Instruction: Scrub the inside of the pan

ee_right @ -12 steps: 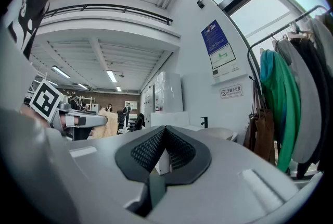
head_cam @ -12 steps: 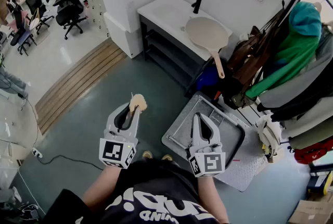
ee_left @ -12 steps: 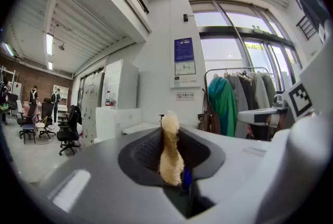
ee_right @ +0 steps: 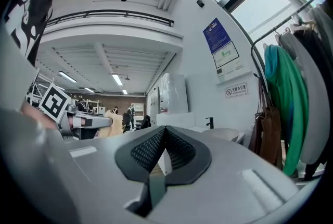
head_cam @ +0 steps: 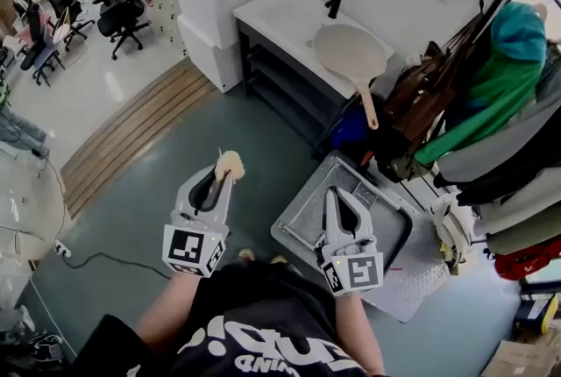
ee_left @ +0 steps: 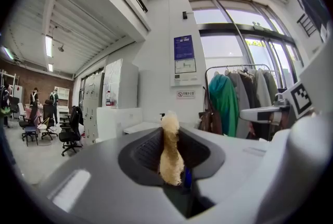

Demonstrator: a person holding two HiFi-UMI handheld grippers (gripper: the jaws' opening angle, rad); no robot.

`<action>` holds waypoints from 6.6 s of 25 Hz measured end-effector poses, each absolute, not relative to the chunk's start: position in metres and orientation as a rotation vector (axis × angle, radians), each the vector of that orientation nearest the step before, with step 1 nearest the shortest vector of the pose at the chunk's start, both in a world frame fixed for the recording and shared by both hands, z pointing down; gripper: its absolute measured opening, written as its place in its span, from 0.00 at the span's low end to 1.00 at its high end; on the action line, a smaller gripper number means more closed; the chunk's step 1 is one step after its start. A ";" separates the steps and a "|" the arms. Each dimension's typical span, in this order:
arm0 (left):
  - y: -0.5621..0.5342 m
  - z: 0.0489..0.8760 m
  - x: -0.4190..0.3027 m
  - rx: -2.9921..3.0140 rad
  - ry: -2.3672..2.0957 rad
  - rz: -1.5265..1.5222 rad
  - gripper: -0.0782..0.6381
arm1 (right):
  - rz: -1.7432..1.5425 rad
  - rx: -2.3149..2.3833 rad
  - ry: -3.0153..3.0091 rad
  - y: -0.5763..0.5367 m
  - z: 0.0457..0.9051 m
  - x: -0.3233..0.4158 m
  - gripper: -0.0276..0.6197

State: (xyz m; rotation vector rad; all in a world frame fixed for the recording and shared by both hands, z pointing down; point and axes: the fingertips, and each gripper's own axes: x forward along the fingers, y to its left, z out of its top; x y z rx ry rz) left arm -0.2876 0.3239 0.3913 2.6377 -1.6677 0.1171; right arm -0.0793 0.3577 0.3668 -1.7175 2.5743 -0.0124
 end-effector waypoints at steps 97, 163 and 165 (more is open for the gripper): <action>-0.244 0.373 -0.060 3.024 -0.857 0.073 0.21 | 0.067 -2.211 2.223 -0.129 0.346 0.082 0.05; -0.249 0.408 0.080 3.055 -0.179 0.220 0.21 | -1.327 -2.269 2.886 -0.044 0.593 0.107 0.42; -0.250 0.409 0.080 3.055 -0.178 0.223 0.21 | -1.329 -2.281 2.876 -0.045 0.595 0.109 0.42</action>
